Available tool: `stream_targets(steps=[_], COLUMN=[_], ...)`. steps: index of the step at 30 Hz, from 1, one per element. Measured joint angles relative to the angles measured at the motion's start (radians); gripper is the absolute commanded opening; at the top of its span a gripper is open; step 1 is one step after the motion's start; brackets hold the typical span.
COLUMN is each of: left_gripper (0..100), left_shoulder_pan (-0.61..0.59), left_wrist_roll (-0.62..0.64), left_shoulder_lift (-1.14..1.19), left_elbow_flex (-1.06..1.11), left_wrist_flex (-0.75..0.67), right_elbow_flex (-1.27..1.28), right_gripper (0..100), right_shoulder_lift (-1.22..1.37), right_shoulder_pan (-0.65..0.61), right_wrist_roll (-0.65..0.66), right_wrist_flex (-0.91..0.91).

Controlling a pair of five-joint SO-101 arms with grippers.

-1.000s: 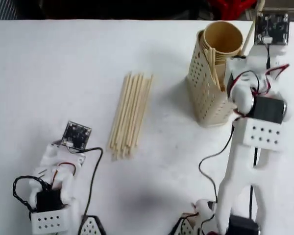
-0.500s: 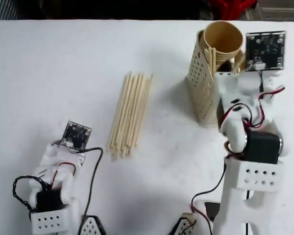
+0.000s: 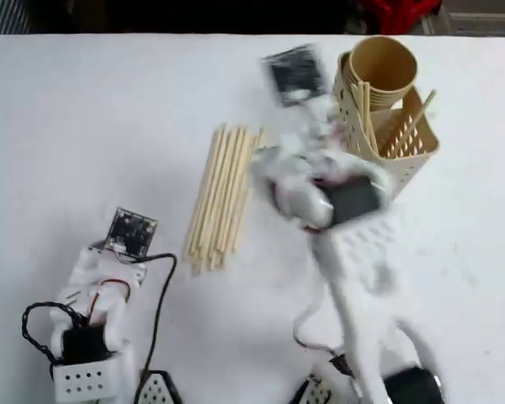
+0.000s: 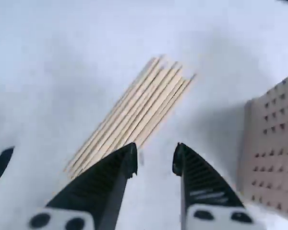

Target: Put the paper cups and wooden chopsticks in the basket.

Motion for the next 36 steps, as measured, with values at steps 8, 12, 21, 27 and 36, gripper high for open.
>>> stream_targets(steps=[8,12,21,27,36], left_gripper=[15,15,14,14,14], left_shoulder_pan=[0.000,0.000,0.000,0.000,0.000], left_wrist_roll=[0.000,0.000,0.000,0.000,0.000], left_shoulder_lift=[0.000,0.000,0.000,0.000,0.000], left_elbow_flex=[0.000,0.000,0.000,0.000,0.000], left_wrist_flex=[0.000,0.000,0.000,0.000,0.000], right_elbow_flex=[-0.026,-0.098,-0.245,-0.272,-0.281], right_gripper=[13.7,13.7,13.5,13.5,9.4], right_shoulder_lift=[0.470,0.628,0.884,0.918,0.922], right_shoulder_pan=[-0.021,-0.021,-0.020,-0.012,0.078], right_wrist_roll=[-0.057,-0.057,-0.061,-0.061,-0.060], right_wrist_flex=[-0.158,-0.184,-0.187,-0.186,-0.150])
